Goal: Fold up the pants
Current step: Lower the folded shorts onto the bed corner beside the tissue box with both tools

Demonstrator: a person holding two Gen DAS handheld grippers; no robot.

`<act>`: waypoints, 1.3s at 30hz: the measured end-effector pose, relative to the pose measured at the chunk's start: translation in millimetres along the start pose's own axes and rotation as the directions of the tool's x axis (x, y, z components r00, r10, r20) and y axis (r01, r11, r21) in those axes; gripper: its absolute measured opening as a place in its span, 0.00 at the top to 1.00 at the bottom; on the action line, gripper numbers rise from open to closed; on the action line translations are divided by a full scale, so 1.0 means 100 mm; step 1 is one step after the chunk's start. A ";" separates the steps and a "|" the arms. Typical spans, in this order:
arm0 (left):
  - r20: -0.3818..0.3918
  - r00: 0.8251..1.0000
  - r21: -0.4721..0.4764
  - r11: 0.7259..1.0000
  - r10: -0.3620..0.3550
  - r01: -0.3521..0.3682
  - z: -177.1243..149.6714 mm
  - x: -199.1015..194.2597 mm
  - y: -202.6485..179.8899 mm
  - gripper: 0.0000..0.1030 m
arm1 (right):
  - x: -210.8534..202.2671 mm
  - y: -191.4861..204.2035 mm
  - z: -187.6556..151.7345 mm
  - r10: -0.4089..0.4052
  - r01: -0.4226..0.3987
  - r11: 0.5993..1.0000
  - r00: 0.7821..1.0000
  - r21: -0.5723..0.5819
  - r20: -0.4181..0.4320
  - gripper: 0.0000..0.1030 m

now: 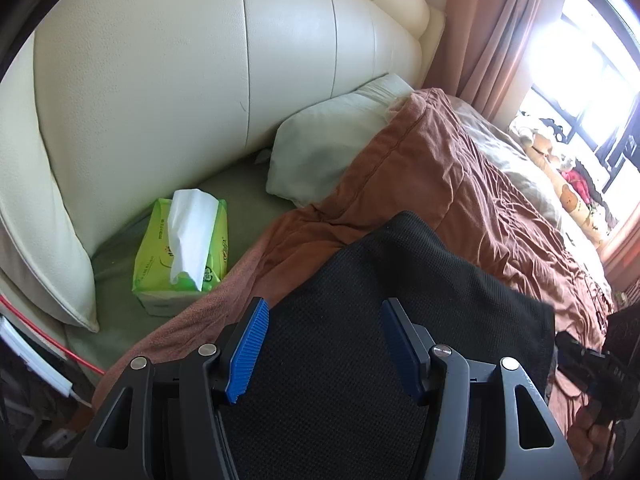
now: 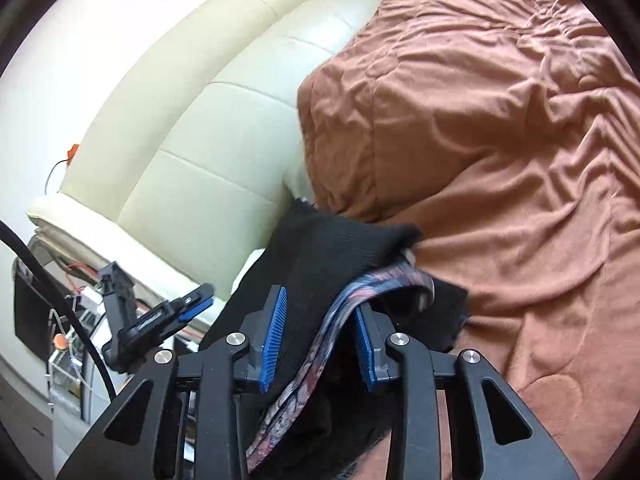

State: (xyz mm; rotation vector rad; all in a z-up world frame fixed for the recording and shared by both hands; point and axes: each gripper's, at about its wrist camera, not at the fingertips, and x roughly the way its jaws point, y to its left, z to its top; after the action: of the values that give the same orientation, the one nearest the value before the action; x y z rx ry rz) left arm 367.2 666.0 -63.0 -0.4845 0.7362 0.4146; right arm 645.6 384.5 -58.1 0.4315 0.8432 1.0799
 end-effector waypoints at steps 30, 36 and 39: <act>-0.075 0.992 0.039 0.994 0.100 -0.097 -0.66 0.03 0.33 0.41 | 0.21 0.73 -0.70 -0.250 0.152 0.803 0.964 -0.576 -0.095 0.73; -0.070 0.987 0.058 0.988 0.145 -0.141 -0.75 -0.03 0.27 0.41 | 0.22 0.76 -0.80 -0.298 0.177 0.741 0.951 -0.648 -0.082 0.73; -0.061 0.984 0.087 0.983 0.165 -0.160 -0.80 -0.10 0.17 0.41 | 0.19 0.75 -0.84 -0.318 0.183 0.733 0.944 -0.656 -0.092 0.73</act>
State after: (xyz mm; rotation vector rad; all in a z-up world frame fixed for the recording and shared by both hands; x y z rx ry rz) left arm 309.3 633.3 -111.5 -0.3635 0.8590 0.5202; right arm 539.5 426.8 -66.6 -0.3752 0.6262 1.0902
